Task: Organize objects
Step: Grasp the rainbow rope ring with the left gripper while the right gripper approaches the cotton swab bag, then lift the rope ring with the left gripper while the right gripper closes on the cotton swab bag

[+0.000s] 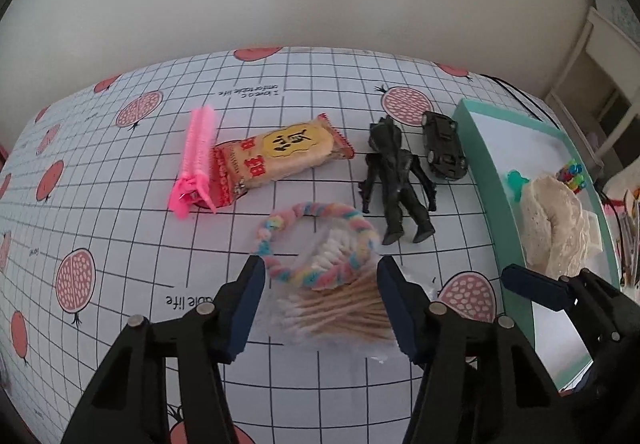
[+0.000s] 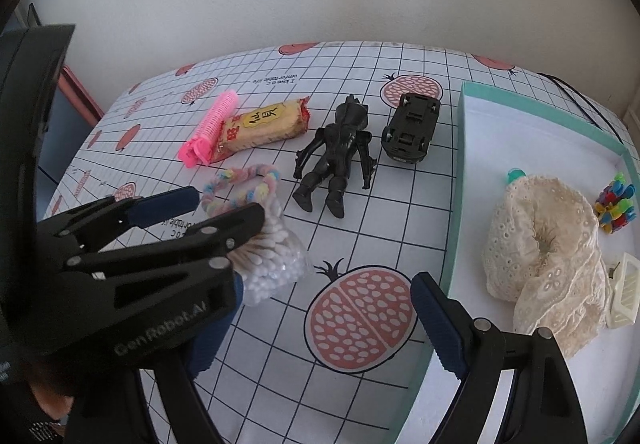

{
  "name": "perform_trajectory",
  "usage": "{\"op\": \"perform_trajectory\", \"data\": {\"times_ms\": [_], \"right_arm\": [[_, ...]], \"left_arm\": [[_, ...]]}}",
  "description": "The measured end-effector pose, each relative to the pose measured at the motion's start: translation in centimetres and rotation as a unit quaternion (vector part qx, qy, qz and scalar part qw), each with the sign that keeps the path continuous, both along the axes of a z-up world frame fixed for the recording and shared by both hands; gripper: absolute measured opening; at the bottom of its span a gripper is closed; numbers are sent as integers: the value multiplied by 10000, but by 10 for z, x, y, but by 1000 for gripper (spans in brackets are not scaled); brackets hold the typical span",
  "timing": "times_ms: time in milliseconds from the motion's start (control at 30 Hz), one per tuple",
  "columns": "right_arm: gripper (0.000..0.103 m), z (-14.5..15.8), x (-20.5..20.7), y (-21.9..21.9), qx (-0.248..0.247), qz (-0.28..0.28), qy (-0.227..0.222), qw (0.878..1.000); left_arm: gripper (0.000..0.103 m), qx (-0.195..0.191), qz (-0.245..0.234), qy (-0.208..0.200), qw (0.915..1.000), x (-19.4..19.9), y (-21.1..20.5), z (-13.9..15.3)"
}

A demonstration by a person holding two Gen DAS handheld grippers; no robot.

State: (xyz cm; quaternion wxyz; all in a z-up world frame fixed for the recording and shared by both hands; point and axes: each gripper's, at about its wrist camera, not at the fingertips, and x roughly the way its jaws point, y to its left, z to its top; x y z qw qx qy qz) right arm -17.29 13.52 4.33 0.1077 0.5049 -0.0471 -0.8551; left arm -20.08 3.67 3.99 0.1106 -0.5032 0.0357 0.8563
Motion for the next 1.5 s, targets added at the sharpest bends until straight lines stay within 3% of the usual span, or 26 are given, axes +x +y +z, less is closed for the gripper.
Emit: {"op": "perform_trajectory", "data": {"times_ms": [333, 500, 800, 1300, 1500], "right_arm": [[88, 0, 0, -1, -78, -15, 35, 10000], [88, -3, -1, -4, -177, 27, -6, 9998], [88, -11, -4, -12, -171, 82, -33, 9998], [88, -19, -8, -28, -31, 267, 34, 9996], [88, -19, -8, -29, 3, 308, 54, 9995]], "left_arm": [[19, 117, 7, -89, 9999, -2, -1, 0], [10, 180, 69, -113, 9998, -2, -3, -2], [8, 626, 413, -201, 9970, -5, -21, -3], [7, 1022, 1092, -223, 9885, -5, -55, -5], [10, 1074, 1170, -57, 9873, -6, -60, -6]]}}
